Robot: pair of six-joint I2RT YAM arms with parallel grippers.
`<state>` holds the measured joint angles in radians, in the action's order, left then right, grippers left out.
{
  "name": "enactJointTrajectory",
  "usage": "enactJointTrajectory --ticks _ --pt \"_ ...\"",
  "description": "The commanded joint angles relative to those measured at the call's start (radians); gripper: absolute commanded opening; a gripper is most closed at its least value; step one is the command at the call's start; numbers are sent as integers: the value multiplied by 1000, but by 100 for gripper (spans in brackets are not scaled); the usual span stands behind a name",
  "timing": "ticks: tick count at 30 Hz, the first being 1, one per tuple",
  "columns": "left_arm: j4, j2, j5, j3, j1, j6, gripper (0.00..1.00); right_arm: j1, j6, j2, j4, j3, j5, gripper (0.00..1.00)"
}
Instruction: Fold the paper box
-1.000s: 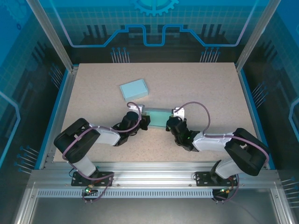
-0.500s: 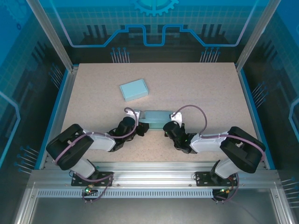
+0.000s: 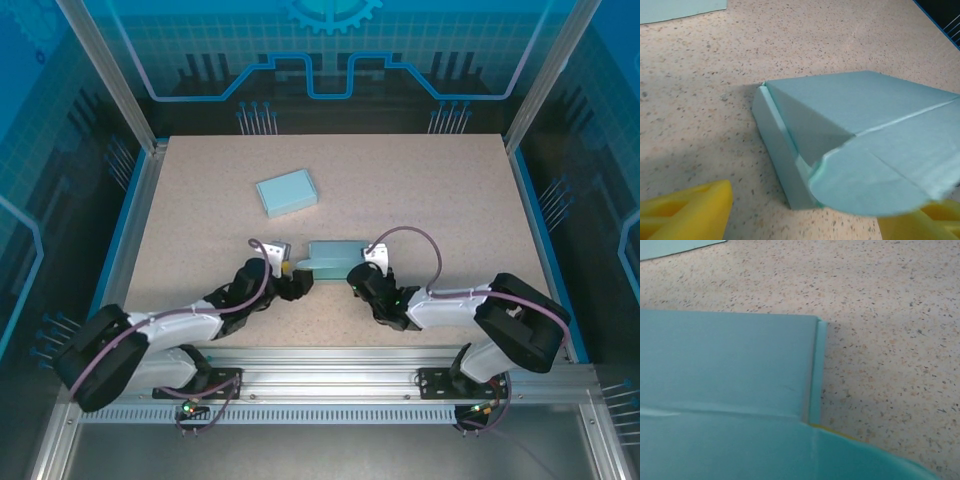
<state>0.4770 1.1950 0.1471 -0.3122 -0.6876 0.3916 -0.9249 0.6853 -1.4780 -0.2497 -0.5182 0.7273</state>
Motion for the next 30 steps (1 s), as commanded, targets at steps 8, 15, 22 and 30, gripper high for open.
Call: enactJointTrajectory --ticks 8,15,22,30 --pt "-465 -394 8 57 -12 183 91 -99 69 81 302 -46 65 79" --pt "-689 -636 61 1 -13 270 99 -189 88 168 572 -141 120 100" --pt "-739 -674 194 -127 -12 244 99 -264 92 357 813 -228 110 100" --pt "-642 -530 279 -248 -4 57 99 -224 181 676 859 -193 142 100"
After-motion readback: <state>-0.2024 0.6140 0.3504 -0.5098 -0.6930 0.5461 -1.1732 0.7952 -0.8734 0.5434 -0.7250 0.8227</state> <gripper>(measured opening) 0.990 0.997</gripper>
